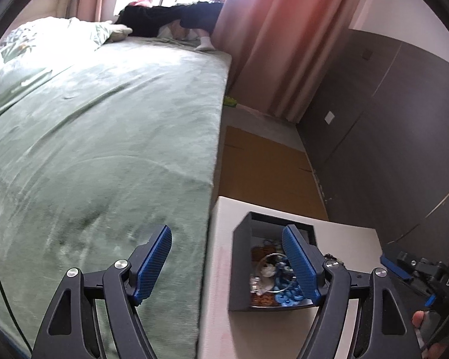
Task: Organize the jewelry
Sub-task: 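Carry the hoop earring over the box and open the right gripper, then grasp the small silver ring with the left gripper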
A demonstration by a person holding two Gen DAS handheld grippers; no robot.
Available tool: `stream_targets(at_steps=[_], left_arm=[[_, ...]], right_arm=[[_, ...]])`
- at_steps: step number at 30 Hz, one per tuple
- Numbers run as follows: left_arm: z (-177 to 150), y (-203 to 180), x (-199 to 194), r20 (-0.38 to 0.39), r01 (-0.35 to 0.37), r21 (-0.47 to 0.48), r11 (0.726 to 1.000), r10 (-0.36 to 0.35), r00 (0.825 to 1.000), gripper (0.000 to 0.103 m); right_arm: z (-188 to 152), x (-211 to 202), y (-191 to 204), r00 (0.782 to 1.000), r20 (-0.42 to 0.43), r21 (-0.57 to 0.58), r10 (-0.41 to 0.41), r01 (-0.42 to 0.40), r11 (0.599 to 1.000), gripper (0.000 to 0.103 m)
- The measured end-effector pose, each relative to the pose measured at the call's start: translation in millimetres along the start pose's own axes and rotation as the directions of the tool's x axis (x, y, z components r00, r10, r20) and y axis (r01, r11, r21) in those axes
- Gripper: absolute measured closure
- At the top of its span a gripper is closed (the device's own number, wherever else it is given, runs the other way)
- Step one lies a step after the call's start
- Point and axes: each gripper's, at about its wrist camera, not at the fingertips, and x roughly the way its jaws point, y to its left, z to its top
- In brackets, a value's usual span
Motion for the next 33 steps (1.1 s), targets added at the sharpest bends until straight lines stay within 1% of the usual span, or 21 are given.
stream_targets(at_steps=[1, 2, 3, 4, 8, 10, 14, 17, 19, 23, 24, 25, 28, 30, 31, 33], left_arm=[[-0.8, -3.5, 0.1, 0.001, 0.008, 0.000, 1.000, -0.008, 1.000, 0.026], [-2.3, -9.0, 0.2, 0.003, 0.019, 0.001, 1.000, -0.019, 1.000, 0.026], [-3.1, -13.1, 0.3, 0.003, 0.024, 0.003, 1.000, -0.024, 1.000, 0.026], [-4.1, -17.5, 0.9, 0.003, 0.029, 0.009, 1.000, -0.029, 1.000, 0.026], [-9.8, -40.2, 3.5, -0.003, 0.049, 0.047, 0.998, -0.049, 0.999, 0.026], [-12.9, -49.9, 4.5, -0.004, 0.054, 0.063, 0.997, -0.054, 0.999, 0.026], [-20.6, -74.6, 9.3, -0.022, 0.064, 0.108, 0.992, -0.062, 0.998, 0.026], [-27.7, -92.2, 11.8, -0.033, 0.077, 0.139, 0.987, -0.073, 0.997, 0.025], [-32.7, -103.9, 12.1, -0.040, 0.089, 0.166, 0.982, -0.083, 0.996, 0.025], [-42.6, -122.6, 15.9, -0.064, 0.114, 0.204, 0.972, -0.103, 0.993, 0.025], [-44.7, -125.3, 16.9, -0.071, 0.120, 0.209, 0.970, -0.108, 0.992, 0.025], [-46.9, -128.2, 18.3, -0.078, 0.126, 0.215, 0.968, -0.112, 0.991, 0.025], [-55.2, -138.9, 21.5, -0.099, 0.137, 0.242, 0.961, -0.116, 0.988, 0.025], [-60.2, -148.1, 24.6, -0.126, 0.166, 0.260, 0.951, -0.137, 0.983, 0.025], [-62.8, -152.6, 26.2, -0.138, 0.183, 0.265, 0.947, -0.151, 0.979, 0.025], [-67.0, -159.7, 29.5, -0.147, 0.187, 0.277, 0.943, -0.150, 0.978, 0.025]], right_arm=[[0.7, -4.9, -5.5, 1.000, 0.003, 0.010, -0.017, 0.017, 1.000, 0.042], [1.1, -10.7, -11.3, 0.999, 0.011, 0.021, -0.037, 0.037, 0.999, 0.038], [1.4, -15.0, -15.6, 0.999, 0.018, 0.028, -0.050, 0.050, 0.998, 0.031], [1.9, -20.7, -20.3, 0.998, 0.025, 0.035, -0.063, 0.062, 0.997, 0.028], [2.8, -39.2, -38.0, 0.995, 0.027, 0.056, -0.094, 0.092, 0.994, 0.024], [2.5, -46.6, -48.3, 0.995, 0.019, 0.074, -0.103, 0.101, 0.992, 0.018], [2.5, -54.7, -62.9, 0.991, -0.007, 0.100, -0.133, 0.133, 0.986, 0.017], [1.8, -61.9, -76.7, 0.991, -0.017, 0.132, -0.135, 0.136, 0.982, 0.016], [1.0, -65.6, -85.7, 0.991, -0.031, 0.148, -0.128, 0.131, 0.980, 0.009], [-1.3, -71.9, -97.9, 0.991, -0.051, 0.167, -0.126, 0.133, 0.977, 0.008], [-1.9, -73.9, -100.9, 0.991, -0.053, 0.168, -0.127, 0.134, 0.977, 0.006], [-2.0, -75.6, -102.7, 0.991, -0.053, 0.170, -0.126, 0.133, 0.976, 0.000], [-3.1, -83.4, -110.6, 0.991, -0.042, 0.182, -0.129, 0.135, 0.974, 0.000], [-3.8, -88.9, -115.7, 0.990, -0.031, 0.185, -0.139, 0.142, 0.972, 0.000], [-3.7, -91.9, -118.2, 0.989, -0.022, 0.185, -0.148, 0.150, 0.971, 0.000], [-3.6, -98.4, -122.6, 0.985, 0.004, 0.183, -0.171, 0.168, 0.969, 0.000]])
